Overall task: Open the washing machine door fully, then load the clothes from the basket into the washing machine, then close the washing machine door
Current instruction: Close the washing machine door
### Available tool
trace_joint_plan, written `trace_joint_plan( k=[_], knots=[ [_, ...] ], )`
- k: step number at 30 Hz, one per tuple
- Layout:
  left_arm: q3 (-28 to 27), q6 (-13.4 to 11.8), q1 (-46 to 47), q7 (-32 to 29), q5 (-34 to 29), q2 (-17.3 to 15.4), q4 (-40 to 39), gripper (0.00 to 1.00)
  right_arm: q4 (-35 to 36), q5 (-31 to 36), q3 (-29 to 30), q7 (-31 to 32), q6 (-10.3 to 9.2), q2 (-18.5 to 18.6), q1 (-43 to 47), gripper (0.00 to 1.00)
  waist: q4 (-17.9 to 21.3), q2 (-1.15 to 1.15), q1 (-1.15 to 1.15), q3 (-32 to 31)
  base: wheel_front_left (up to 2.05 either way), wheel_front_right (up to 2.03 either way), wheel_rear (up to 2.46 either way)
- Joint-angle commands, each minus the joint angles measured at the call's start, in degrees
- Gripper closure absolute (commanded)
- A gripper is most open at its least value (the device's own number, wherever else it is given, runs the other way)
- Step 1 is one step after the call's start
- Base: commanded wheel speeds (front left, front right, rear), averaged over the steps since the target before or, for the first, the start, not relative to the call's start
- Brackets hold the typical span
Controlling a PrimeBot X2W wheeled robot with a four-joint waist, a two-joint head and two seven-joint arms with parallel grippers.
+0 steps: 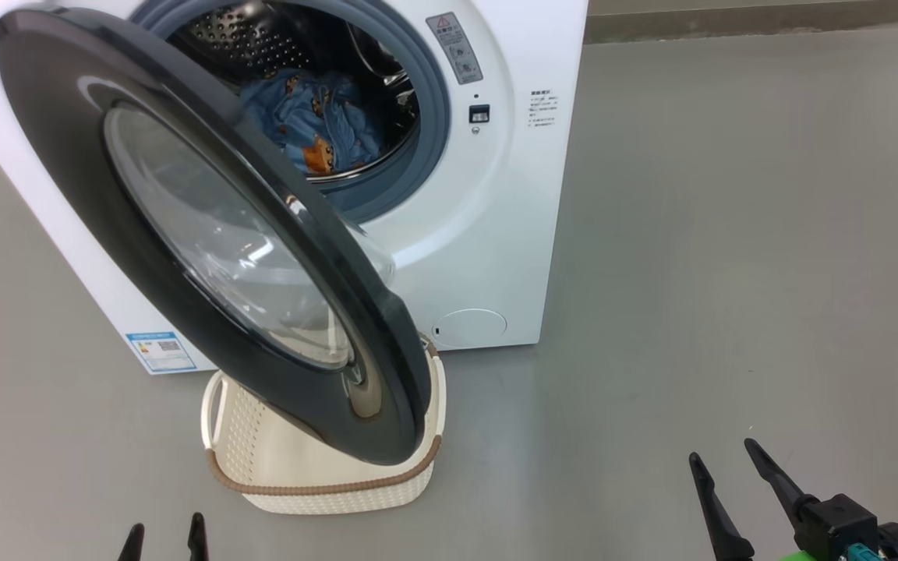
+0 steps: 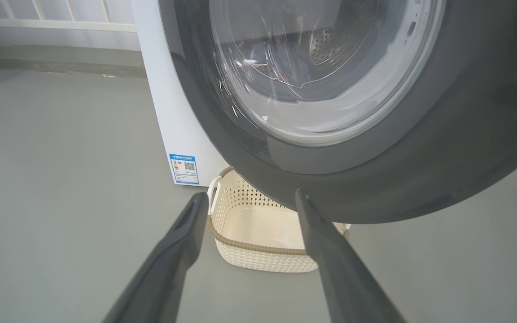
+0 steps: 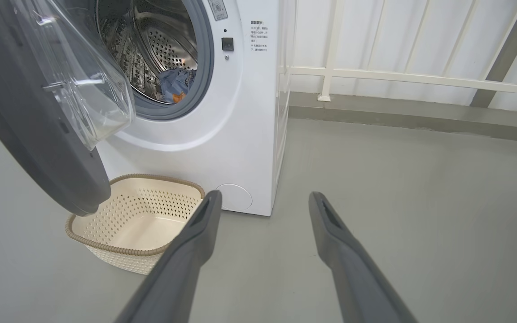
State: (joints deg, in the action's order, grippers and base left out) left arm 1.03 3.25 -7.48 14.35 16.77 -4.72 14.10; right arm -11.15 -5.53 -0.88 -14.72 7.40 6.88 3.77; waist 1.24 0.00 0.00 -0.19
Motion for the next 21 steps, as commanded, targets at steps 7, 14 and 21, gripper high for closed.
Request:
trace_joint_plan(
  k=[7, 14, 21],
  knots=[
    [-4.1, 1.9, 0.6, 0.6, -3.0, 1.2, -2.2, 0.00, 1.4, 1.0, 0.1, -0.3, 0.09, 0.0, 0.0, 0.00, -0.7, 0.00, 0.00, 0.2, 0.00, 0.00, 0.00],
    [-5.6, 2.9, 1.3, 0.6, -4.2, 1.6, -1.9, 0.00, 1.4, 1.1, 0.3, -0.3, 0.09, 0.2, -0.5, 0.00, -0.5, 0.00, 0.00, 0.2, 0.00, 0.00, 0.00],
    [-6.5, 3.3, 1.6, 0.6, -4.8, 1.8, -1.9, 0.00, 1.2, 1.2, 0.4, -0.3, 0.09, 0.2, -0.6, 0.64, -0.6, 0.00, 0.00, 0.1, 0.00, 0.00, 0.00]
  ],
)
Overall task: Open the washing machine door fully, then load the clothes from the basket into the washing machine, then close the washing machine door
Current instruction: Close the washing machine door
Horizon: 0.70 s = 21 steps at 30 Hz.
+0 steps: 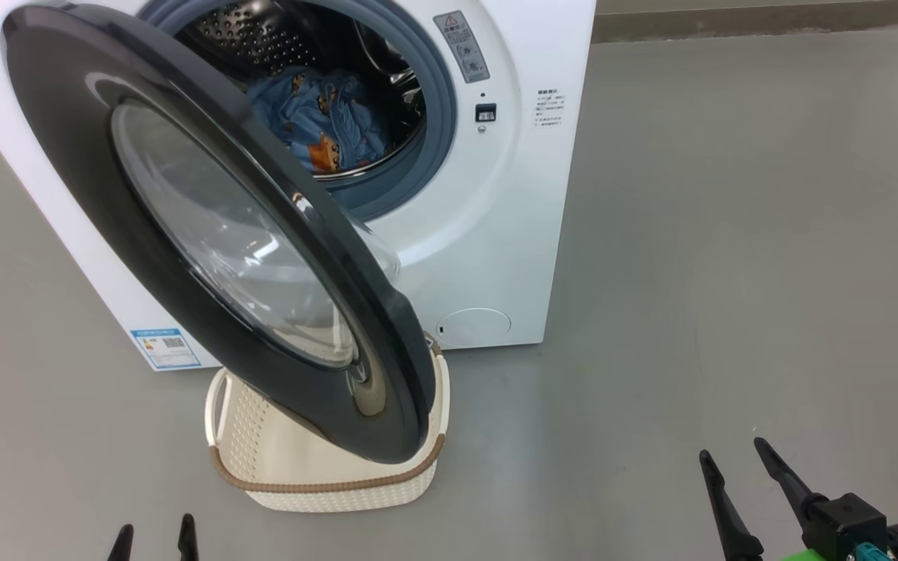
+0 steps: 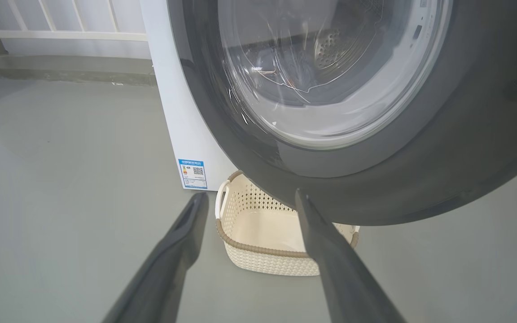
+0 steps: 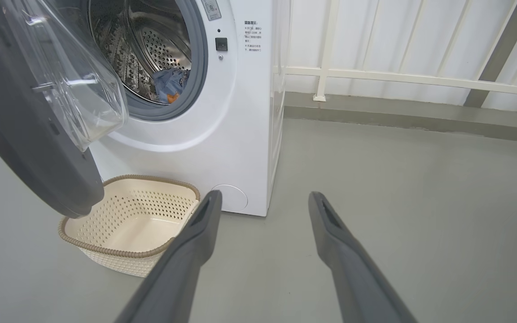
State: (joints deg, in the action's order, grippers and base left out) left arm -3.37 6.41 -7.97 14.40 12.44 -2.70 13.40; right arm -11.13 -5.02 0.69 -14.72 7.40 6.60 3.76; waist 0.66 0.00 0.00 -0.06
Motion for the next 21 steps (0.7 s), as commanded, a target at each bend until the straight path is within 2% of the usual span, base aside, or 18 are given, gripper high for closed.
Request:
trace_joint_plan(
  k=[1, 12, 17, 21],
  knots=[
    [-2.2, 0.2, 2.1, 0.6, -0.5, -0.2, -1.2, 0.00, 1.2, 0.7, -1.3, -0.3, 0.09, 0.6, -0.6, 1.00, -0.1, 0.00, 0.00, 0.0, 0.00, 0.00, 0.00],
    [-2.0, 0.2, 1.8, 0.6, -0.2, -0.2, -1.8, 0.00, 2.8, -0.3, -2.3, -0.3, 0.09, 0.7, -2.9, 1.00, -0.3, 0.00, 0.00, 0.1, 0.00, 0.00, 0.00],
    [-1.8, -0.1, 1.9, 0.6, -0.1, -0.2, -1.8, 0.00, 9.6, -1.5, -6.1, -0.3, 0.09, 0.4, -9.0, 1.00, -0.2, 0.00, 0.00, 0.2, 0.00, 0.00, 0.00],
    [-1.5, -0.2, 2.1, 0.6, 0.1, -0.2, -1.8, 0.00, 17.1, -2.4, -11.8, -0.3, 0.09, -0.1, -16.1, 1.00, -0.4, 0.00, 0.00, 0.1, 0.00, 0.00, 0.00]
  ],
)
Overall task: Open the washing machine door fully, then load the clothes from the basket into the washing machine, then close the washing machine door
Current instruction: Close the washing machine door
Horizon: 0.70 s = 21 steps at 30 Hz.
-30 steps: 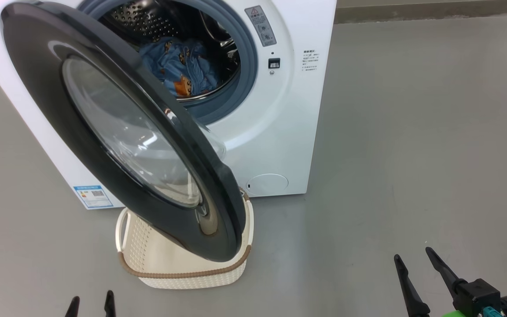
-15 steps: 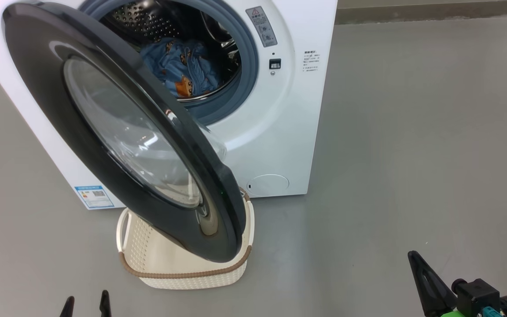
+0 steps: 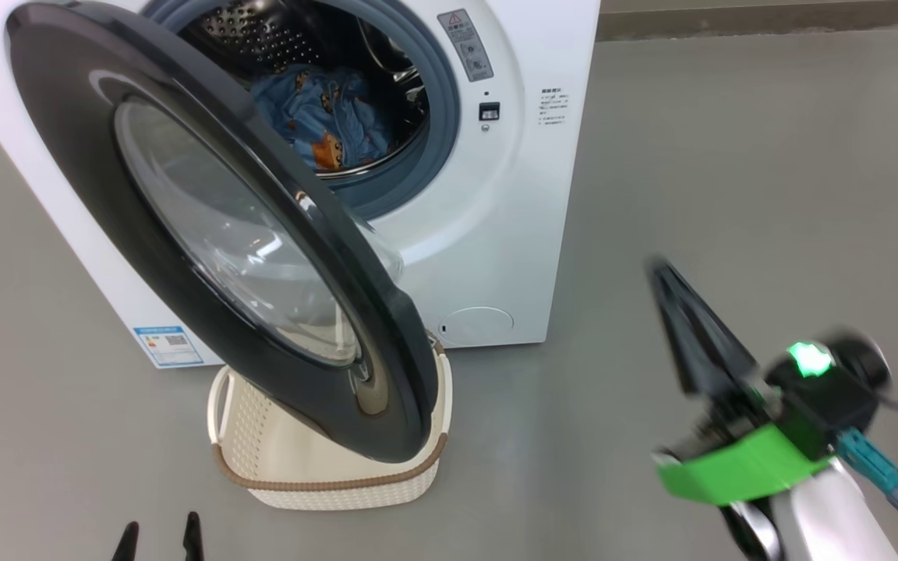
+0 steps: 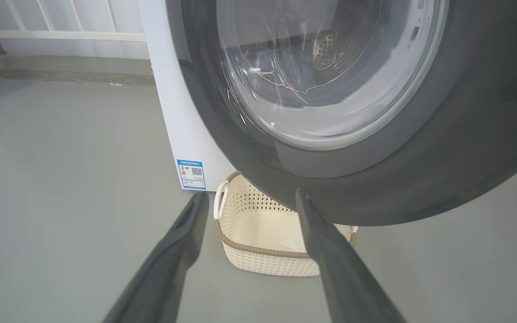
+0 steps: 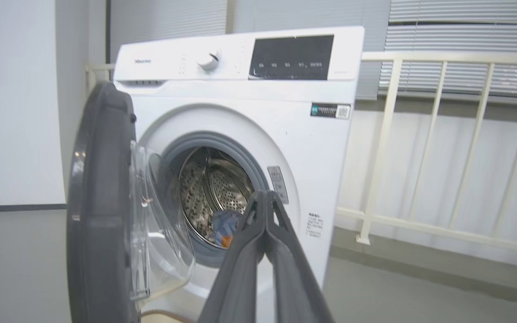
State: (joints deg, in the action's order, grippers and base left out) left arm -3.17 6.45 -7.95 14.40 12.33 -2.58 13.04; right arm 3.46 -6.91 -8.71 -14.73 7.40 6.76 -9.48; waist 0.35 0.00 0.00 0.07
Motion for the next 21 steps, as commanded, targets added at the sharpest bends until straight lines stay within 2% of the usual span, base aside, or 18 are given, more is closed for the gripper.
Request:
trace_joint_plan(
  k=[1, 6, 10, 16, 21],
  knots=[
    [-1.5, -0.2, 2.2, 0.6, 0.3, -0.3, -1.4, 0.00, 4.2, -0.8, -4.4, -0.3, 0.09, -0.4, -4.7, 1.00, -0.3, 0.00, 0.00, -0.1, 0.00, 0.00, 0.00],
    [-0.1, -0.1, 3.6, 0.6, 0.2, -0.3, -1.0, 0.00, 10.2, -2.2, -13.3, -0.3, 0.09, -1.3, -11.9, 1.00, -2.4, 0.00, 0.00, -0.2, 0.00, 0.00, 0.00],
    [0.2, 0.0, 4.7, 0.6, -0.2, -0.3, -1.1, 0.00, 10.5, -3.6, -18.2, -0.3, 0.09, -2.1, -13.4, 1.00, -3.8, 0.00, 0.00, -0.2, 0.00, 0.00, 0.00],
    [1.5, 0.3, 7.0, 0.6, -0.4, -0.3, -1.2, 0.00, 0.9, -7.2, -25.1, -0.3, 0.09, -3.0, -11.7, 1.00, -6.5, 0.00, 0.00, 0.6, 0.00, 0.00, 0.00],
    [3.2, -0.2, 8.1, 0.6, 0.6, -0.3, -1.6, 0.00, -9.2, -9.7, -28.0, -0.3, 0.09, -3.5, -10.1, 1.00, -8.1, 0.00, 0.00, 1.6, 0.00, 0.00, 0.00]
  ],
)
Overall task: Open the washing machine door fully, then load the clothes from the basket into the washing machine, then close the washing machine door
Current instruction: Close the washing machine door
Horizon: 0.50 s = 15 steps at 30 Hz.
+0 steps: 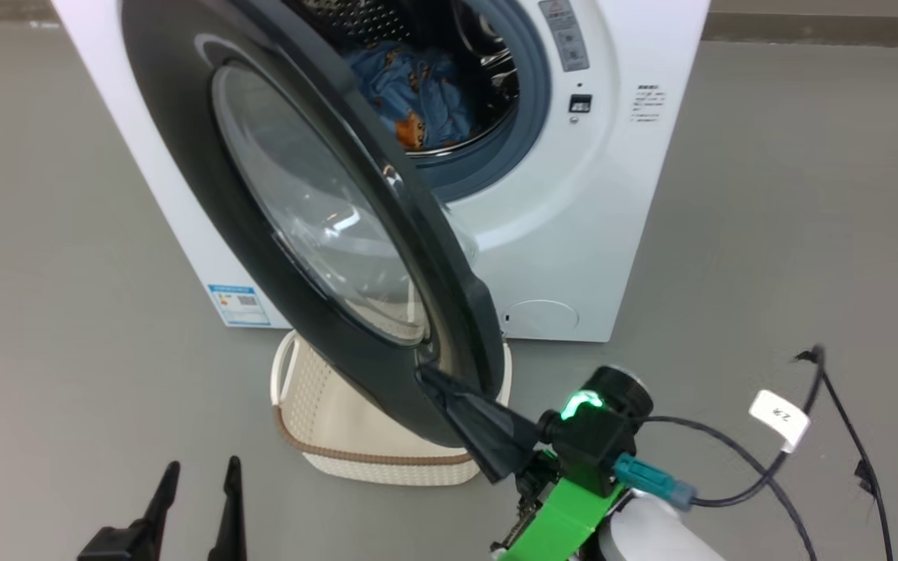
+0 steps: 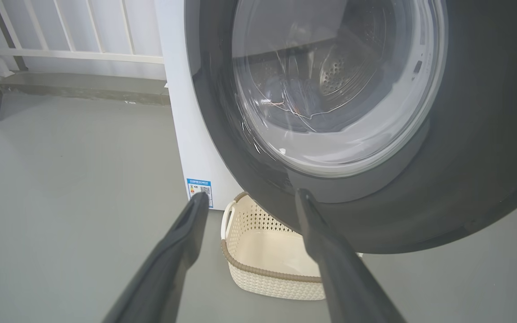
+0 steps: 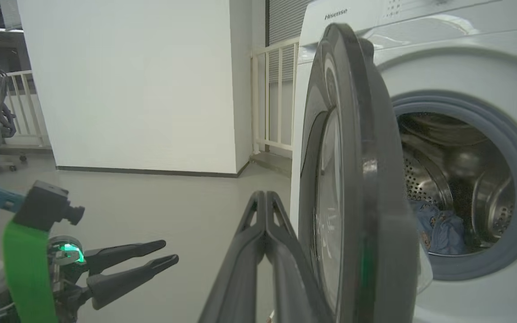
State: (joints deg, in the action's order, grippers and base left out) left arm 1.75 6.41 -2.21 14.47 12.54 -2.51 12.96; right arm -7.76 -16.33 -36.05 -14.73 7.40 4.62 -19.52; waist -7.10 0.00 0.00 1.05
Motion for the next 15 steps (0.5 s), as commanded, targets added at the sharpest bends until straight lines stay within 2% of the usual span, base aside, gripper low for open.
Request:
trace_joint_plan(
  k=[1, 8, 15],
  knots=[
    [-1.3, -0.3, 2.5, 0.5, 0.6, -0.4, -1.5, 0.00, 0.5, -0.4, -0.9, -0.3, 0.09, -1.4, 0.0, 1.00, -1.0, 0.00, 0.00, 0.8, 0.00, 0.00, 0.00],
    [0.9, -1.5, 4.1, 0.5, 2.8, -0.4, -2.9, 0.00, -6.3, -2.3, -0.3, -0.3, 0.09, -1.7, -0.6, 1.00, -2.9, 0.00, 0.00, 2.7, 0.00, 0.00, 0.00],
    [2.3, -2.7, 4.4, 0.5, 3.3, -0.4, -5.2, 0.00, -7.7, -2.7, 3.0, -0.3, 0.09, -1.7, -2.7, 1.00, -4.6, 0.00, 0.00, 5.2, 0.00, 0.00, 0.00]
  ],
)
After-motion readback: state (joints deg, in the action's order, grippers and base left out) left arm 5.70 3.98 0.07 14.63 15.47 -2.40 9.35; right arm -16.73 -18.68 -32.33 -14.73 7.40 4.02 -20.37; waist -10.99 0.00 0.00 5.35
